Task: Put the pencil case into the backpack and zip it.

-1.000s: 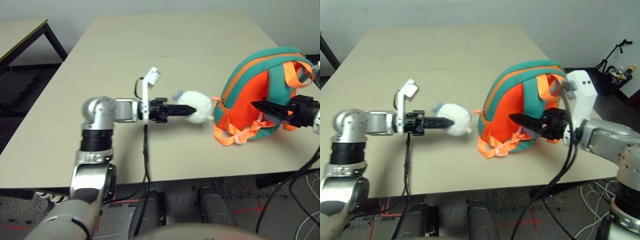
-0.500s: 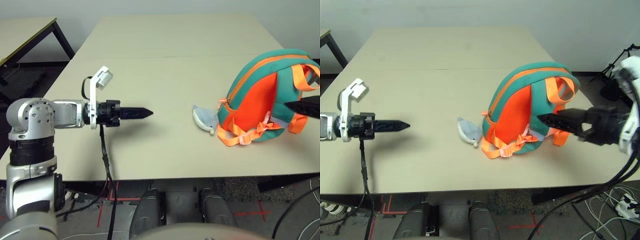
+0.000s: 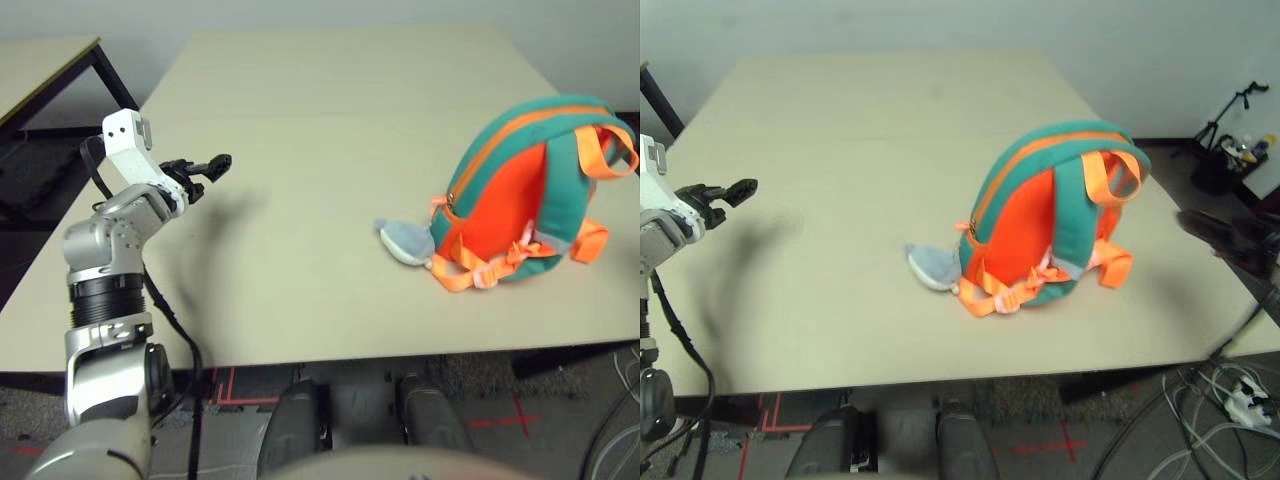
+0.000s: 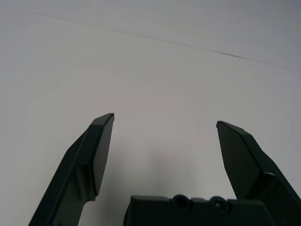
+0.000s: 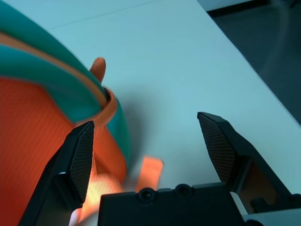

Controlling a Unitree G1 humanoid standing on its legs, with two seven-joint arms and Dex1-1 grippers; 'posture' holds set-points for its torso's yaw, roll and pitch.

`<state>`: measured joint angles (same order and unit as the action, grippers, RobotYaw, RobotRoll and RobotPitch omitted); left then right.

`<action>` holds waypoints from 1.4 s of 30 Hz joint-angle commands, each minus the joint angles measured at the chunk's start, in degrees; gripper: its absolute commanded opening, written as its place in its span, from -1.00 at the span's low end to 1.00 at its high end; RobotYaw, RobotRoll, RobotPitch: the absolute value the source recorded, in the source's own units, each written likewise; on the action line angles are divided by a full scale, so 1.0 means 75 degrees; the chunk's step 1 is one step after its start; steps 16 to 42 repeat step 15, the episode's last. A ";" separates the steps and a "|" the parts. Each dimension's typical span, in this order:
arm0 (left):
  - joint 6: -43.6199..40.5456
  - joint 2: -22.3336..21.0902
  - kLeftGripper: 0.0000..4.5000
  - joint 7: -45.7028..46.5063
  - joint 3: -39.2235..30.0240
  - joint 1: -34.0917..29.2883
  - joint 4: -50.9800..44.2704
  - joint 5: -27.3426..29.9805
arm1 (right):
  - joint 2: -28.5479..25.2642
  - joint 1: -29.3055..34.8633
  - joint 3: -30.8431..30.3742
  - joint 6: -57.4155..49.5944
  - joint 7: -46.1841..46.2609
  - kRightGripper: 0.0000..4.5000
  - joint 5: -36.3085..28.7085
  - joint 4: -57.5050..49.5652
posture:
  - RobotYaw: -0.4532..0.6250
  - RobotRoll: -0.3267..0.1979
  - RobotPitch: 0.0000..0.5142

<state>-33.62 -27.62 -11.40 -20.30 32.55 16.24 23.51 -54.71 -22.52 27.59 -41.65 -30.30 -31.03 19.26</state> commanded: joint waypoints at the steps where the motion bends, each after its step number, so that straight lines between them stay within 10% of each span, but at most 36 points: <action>1: 0.1028 0.0144 0.99 0.0415 0.0054 -0.0429 0.0224 -0.0667 | 0.0249 -0.0531 -0.0447 0.1707 -0.0131 1.00 0.0851 0.1392 | -0.20 0.25 -0.67; 14: 0.2551 0.0575 0.99 0.0577 0.0126 -0.1353 0.0909 -0.1259 | 0.0994 -0.1263 -0.0731 0.4468 0.0085 1.00 0.1960 0.4090 | -0.17 0.25 -0.64; 42: 0.2592 0.0605 0.99 0.0563 0.0113 -0.1345 0.0999 -0.1231 | 0.1022 -0.1287 -0.0727 0.4507 0.0074 1.00 0.1974 0.4140 | -0.15 0.25 -0.66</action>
